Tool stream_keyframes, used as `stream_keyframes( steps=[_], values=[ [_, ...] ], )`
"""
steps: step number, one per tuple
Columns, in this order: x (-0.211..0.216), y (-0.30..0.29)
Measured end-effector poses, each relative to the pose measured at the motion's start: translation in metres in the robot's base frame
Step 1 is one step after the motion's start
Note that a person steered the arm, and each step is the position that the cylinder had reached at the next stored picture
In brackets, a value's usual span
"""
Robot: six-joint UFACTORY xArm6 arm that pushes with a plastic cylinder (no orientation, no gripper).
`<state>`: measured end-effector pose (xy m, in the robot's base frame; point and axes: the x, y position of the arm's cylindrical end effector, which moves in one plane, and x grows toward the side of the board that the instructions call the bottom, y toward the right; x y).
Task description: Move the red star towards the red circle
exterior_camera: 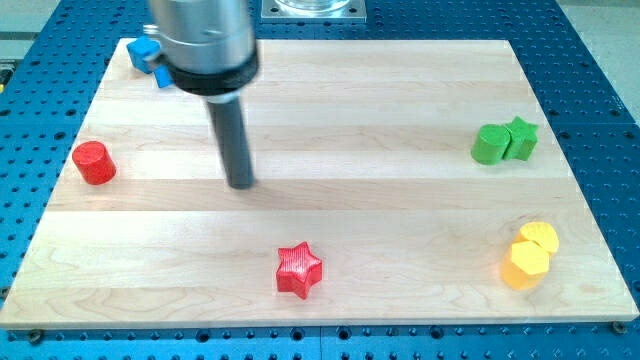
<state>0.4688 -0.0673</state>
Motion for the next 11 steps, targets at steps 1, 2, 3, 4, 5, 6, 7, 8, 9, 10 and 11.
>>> stream_keyframes(
  steps=[1, 2, 3, 4, 5, 6, 7, 8, 9, 10, 11],
  values=[
    [0.038, 0.061],
    [0.088, 0.116],
    [0.126, 0.124],
    [0.117, 0.074],
    [0.09, 0.012],
    [0.09, 0.043],
    [0.118, -0.007],
    [0.142, -0.055],
    [0.119, -0.088],
    [0.07, -0.09],
    [0.073, -0.046]
  ],
)
